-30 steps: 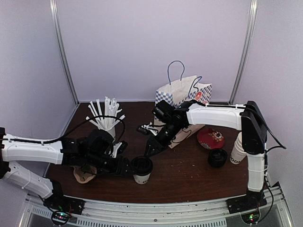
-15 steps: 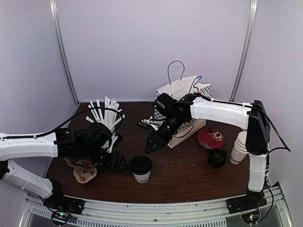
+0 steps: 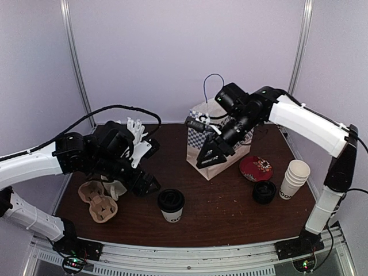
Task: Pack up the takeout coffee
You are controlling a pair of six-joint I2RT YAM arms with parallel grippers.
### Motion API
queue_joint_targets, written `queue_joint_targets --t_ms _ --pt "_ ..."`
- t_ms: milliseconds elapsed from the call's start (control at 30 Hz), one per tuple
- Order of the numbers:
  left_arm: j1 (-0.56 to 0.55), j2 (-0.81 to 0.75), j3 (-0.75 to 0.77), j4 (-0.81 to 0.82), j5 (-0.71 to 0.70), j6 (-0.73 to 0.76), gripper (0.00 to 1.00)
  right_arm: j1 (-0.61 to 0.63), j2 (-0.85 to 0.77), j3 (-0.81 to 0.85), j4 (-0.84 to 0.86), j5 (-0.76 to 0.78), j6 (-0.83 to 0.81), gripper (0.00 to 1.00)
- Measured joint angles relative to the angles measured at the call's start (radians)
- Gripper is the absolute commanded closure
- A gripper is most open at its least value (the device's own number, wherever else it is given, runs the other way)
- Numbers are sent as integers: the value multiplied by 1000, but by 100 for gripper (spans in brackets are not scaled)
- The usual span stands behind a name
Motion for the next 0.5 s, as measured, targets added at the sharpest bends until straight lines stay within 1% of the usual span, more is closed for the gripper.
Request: queue_joint_targets --t_ms 67,167,267,300,333,433,500 --pt "-7 17 27 -15 -18 69 15 -39 -85 -13 -48 -26 -82 49" --pt "-36 67 73 -44 -23 188 15 -127 -245 -112 -80 -35 -173 48" --pt "-75 119 114 -80 -16 282 14 -242 -386 -292 -51 -29 -217 47" --pt "-87 140 119 -83 -15 294 13 -257 -421 -356 -36 -25 -224 47" --pt "-96 160 128 -96 -10 319 13 -323 -450 -420 -13 -19 -229 47" --pt "-106 216 149 -118 -4 380 12 -417 -512 -595 69 26 -230 47" --pt "-106 243 160 -130 -3 410 3 -445 -535 -676 110 61 -226 47"
